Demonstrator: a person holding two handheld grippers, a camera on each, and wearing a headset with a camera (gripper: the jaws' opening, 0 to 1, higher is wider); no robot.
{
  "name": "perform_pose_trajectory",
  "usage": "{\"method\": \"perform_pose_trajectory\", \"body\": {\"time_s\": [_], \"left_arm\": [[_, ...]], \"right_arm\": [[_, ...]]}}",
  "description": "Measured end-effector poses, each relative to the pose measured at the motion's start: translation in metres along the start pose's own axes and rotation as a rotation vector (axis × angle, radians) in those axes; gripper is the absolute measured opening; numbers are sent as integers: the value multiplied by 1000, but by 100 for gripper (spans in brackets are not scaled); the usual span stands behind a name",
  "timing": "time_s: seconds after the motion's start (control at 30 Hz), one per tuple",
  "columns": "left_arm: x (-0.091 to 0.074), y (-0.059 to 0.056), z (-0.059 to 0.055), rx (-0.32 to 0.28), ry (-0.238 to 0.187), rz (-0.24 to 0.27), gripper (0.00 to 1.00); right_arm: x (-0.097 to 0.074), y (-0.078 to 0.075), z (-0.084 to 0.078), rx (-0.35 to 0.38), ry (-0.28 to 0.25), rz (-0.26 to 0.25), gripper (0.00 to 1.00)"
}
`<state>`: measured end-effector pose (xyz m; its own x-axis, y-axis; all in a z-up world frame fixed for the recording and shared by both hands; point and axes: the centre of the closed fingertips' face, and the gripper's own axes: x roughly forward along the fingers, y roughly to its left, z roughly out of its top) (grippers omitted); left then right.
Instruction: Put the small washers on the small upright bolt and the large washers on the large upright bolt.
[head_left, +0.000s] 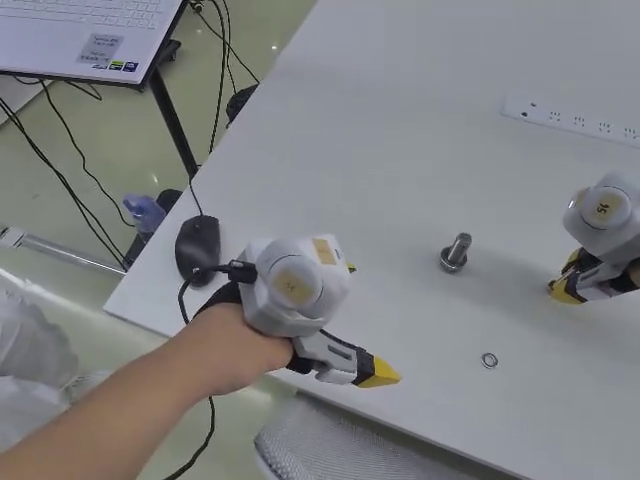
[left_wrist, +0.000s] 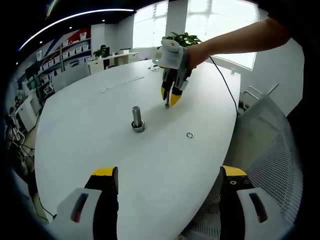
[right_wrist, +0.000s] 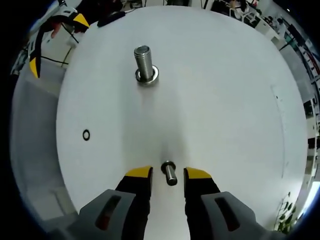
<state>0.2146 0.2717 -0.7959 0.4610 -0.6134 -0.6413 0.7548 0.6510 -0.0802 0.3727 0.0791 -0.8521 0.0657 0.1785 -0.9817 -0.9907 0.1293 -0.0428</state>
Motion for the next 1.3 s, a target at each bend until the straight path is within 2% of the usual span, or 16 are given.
{"method": "perform_pose_trajectory", "body": {"time_s": [0.3, 0.57, 0.63, 0.77, 1.03, 1.3], "left_arm": [[-2, -2, -4, 9, 8, 8, 85], [-7, 6, 4, 13, -8, 25, 89], [-9, 7, 8, 14, -20, 29, 90], [-10, 10, 8, 23, -17, 43, 93], [-13, 9, 8, 26, -25, 45, 96], [-15, 7, 5, 31, -10, 43, 96]], "right_arm": [[-16, -4, 14, -8, -42, -23, 33], [-22, 10, 26, -51, -67, 2, 35], [-24, 15, 32, -72, -84, 11, 37], [-26, 27, 42, -105, -115, 29, 39], [-29, 45, 50, -105, -135, 44, 41], [-28, 72, 56, -131, -156, 62, 41]]}}
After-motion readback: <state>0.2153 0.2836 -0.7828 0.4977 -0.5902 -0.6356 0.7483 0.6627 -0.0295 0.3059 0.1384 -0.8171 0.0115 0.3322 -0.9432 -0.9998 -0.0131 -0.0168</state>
